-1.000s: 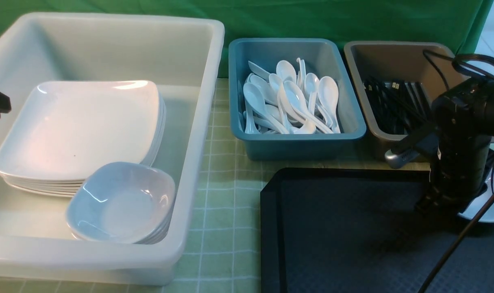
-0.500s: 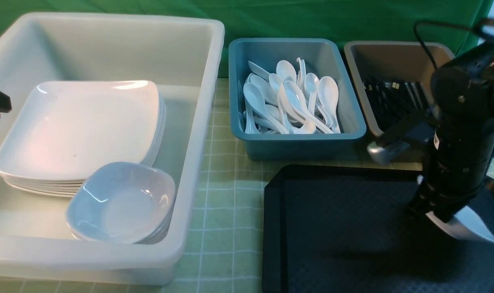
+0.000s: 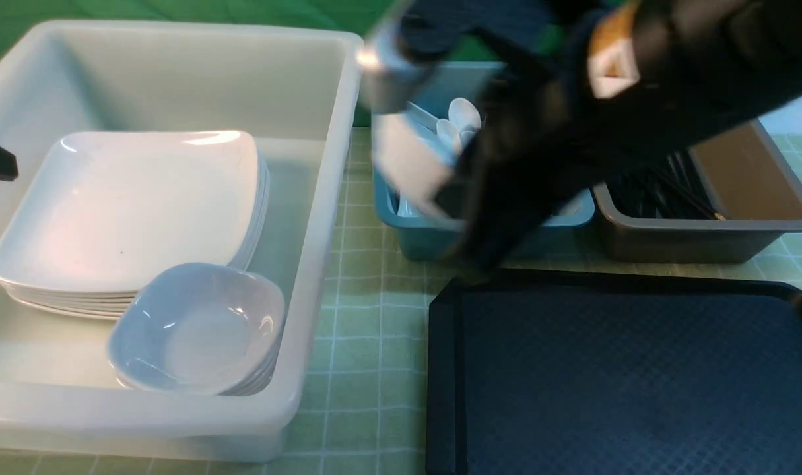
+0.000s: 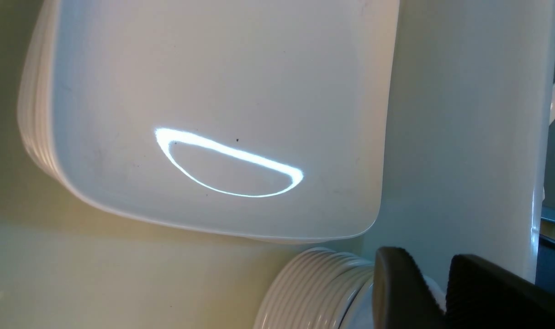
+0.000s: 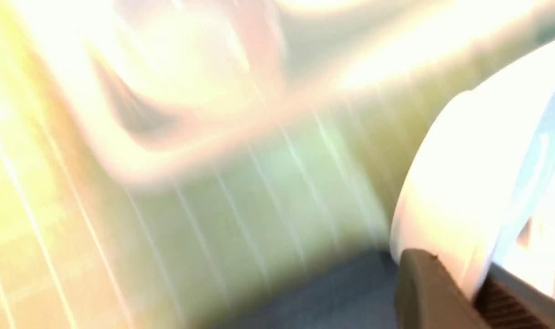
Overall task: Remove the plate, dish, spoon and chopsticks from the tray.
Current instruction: Use the right arm to put the small plate into the large storage box on the left
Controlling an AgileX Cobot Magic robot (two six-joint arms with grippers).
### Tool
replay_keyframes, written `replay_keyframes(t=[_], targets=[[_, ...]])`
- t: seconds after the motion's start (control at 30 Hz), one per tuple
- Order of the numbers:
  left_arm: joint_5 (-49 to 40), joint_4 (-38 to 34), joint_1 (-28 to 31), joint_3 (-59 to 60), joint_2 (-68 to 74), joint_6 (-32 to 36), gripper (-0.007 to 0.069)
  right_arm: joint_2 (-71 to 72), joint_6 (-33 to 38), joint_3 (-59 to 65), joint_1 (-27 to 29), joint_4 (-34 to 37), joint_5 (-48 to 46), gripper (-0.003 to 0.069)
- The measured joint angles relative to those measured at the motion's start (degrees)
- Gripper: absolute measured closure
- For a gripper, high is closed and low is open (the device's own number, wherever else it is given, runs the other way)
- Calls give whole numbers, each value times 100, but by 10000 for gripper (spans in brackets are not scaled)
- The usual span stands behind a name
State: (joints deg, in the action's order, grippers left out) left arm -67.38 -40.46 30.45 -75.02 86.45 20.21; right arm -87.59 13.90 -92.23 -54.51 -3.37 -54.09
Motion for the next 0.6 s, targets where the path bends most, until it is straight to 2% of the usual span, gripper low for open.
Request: replay_keyframes(t=[0.2,0.4,0.6], targets=[[0,-2,0,0,0,16,465,-836,1710,-55,-821,29,1241,628],[0,-2,0,0,0,45,458,-1645,3060,-55,-1104,-28,1602,628],[0,-2,0,0,0,64,455,-1954,3569,-55,-1112,-245,1603,628]])
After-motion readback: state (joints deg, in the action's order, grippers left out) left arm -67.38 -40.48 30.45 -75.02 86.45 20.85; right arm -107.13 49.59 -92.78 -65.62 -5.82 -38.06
